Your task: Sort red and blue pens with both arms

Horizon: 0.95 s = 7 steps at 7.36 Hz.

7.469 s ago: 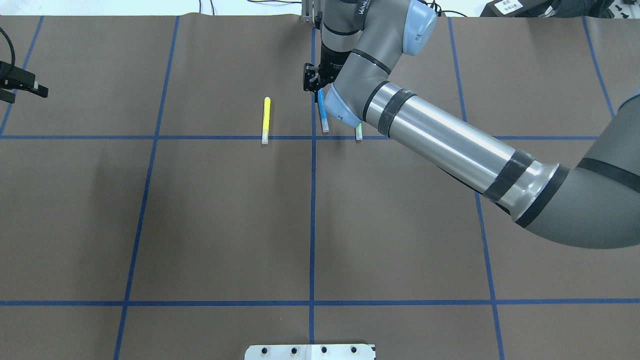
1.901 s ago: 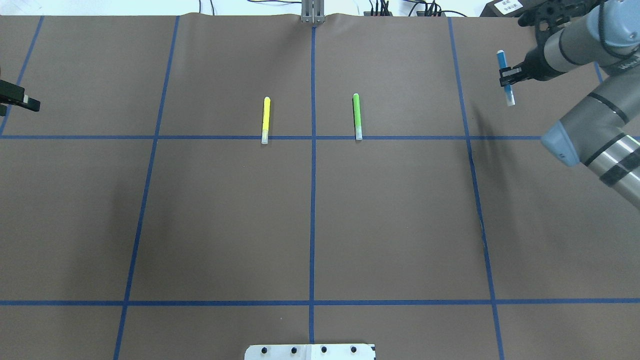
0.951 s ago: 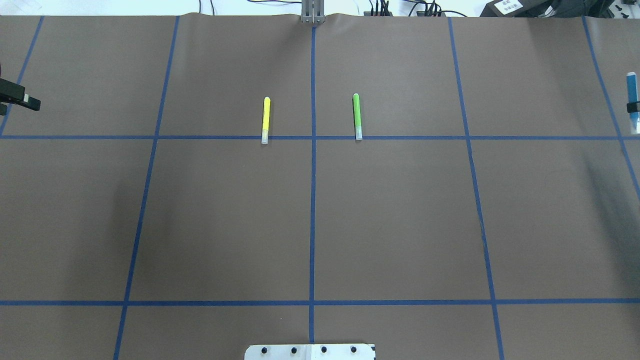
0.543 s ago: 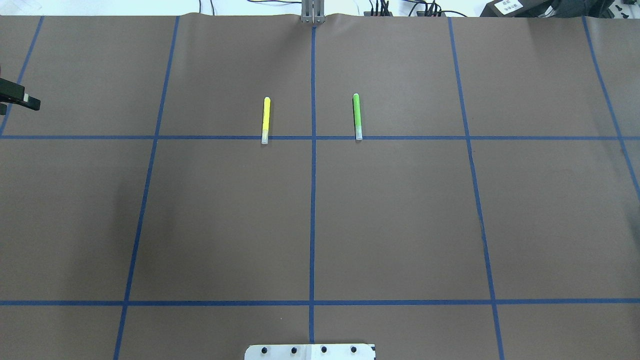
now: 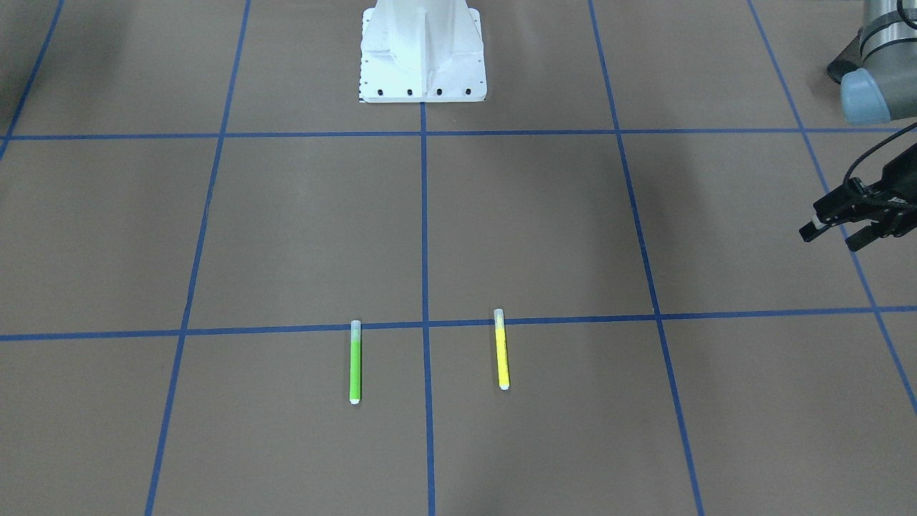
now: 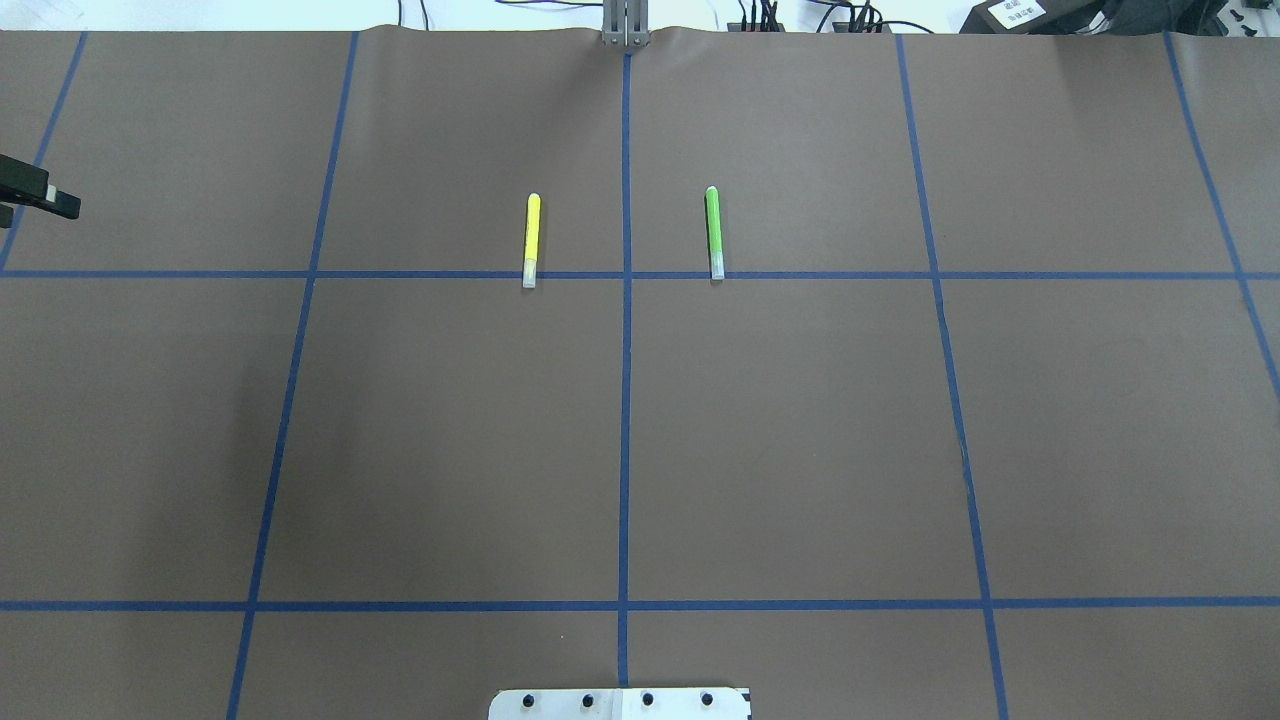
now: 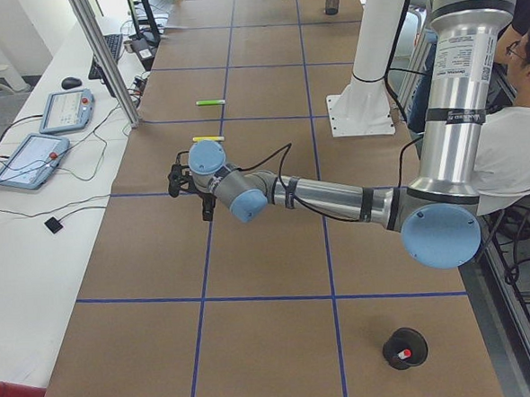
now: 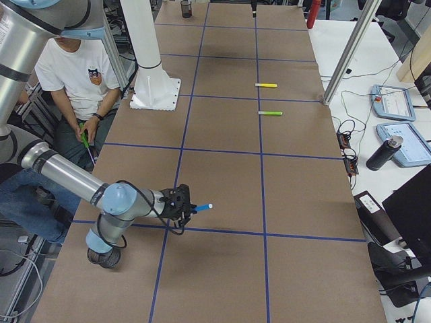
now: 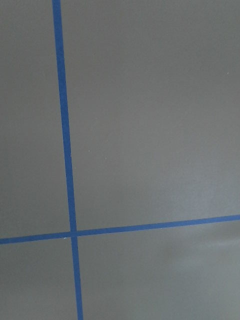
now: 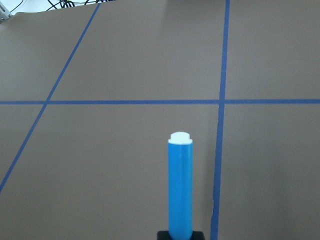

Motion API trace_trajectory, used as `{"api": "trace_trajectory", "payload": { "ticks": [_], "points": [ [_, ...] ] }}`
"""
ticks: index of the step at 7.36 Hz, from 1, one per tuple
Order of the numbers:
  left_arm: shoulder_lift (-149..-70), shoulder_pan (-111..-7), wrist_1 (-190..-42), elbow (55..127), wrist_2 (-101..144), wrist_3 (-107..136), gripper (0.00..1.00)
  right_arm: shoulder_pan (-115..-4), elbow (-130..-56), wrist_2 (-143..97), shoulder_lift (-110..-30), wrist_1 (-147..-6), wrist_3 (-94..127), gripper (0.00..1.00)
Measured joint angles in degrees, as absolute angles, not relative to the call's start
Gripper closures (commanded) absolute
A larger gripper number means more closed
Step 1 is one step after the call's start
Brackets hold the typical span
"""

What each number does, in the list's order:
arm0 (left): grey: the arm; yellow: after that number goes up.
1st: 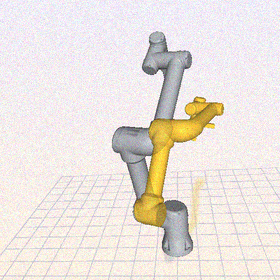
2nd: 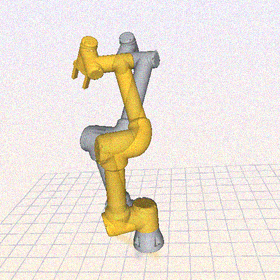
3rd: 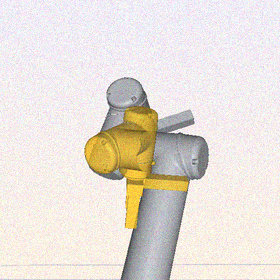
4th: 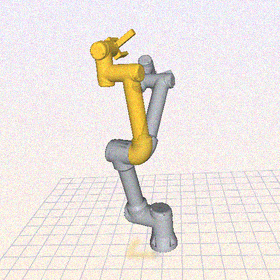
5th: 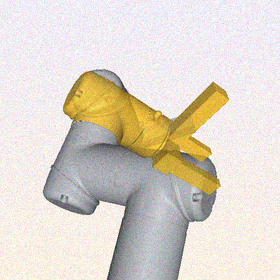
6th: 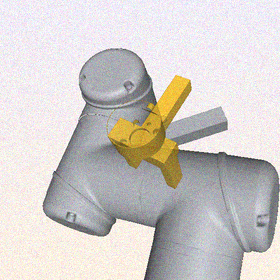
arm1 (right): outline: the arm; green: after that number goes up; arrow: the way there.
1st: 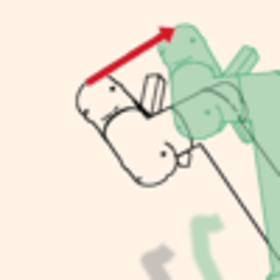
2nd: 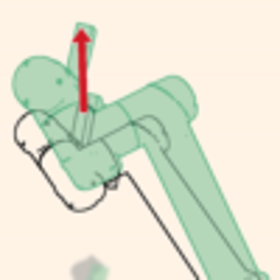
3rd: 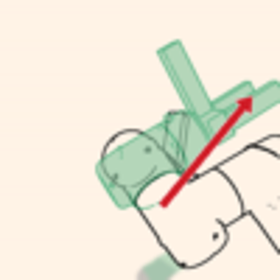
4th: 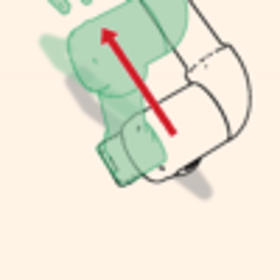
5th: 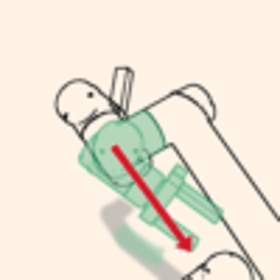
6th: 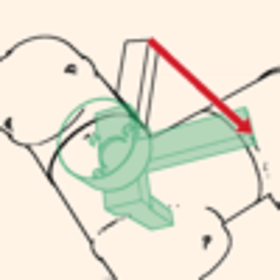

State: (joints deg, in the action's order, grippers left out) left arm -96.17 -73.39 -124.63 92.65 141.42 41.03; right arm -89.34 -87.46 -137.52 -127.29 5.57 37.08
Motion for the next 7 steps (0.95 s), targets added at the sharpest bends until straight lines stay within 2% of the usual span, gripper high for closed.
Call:
{"api": "trace_trajectory", "payload": {
  "ticks": [3, 7],
  "points": [
    [-96.1, -73.5, -124.6, 93.1, 141.4, 41.1, 0.01, -91.4, -76.3, -137.5, -133.2, 23.2, 36.2, 1.00],
    [-95.5, -73.6, -124.6, 94.2, 141.3, 43.0, 0.01, -98.5, -72.1, -138.0, -138.1, 28.4, 27.2, 1.00]
  ]
}}
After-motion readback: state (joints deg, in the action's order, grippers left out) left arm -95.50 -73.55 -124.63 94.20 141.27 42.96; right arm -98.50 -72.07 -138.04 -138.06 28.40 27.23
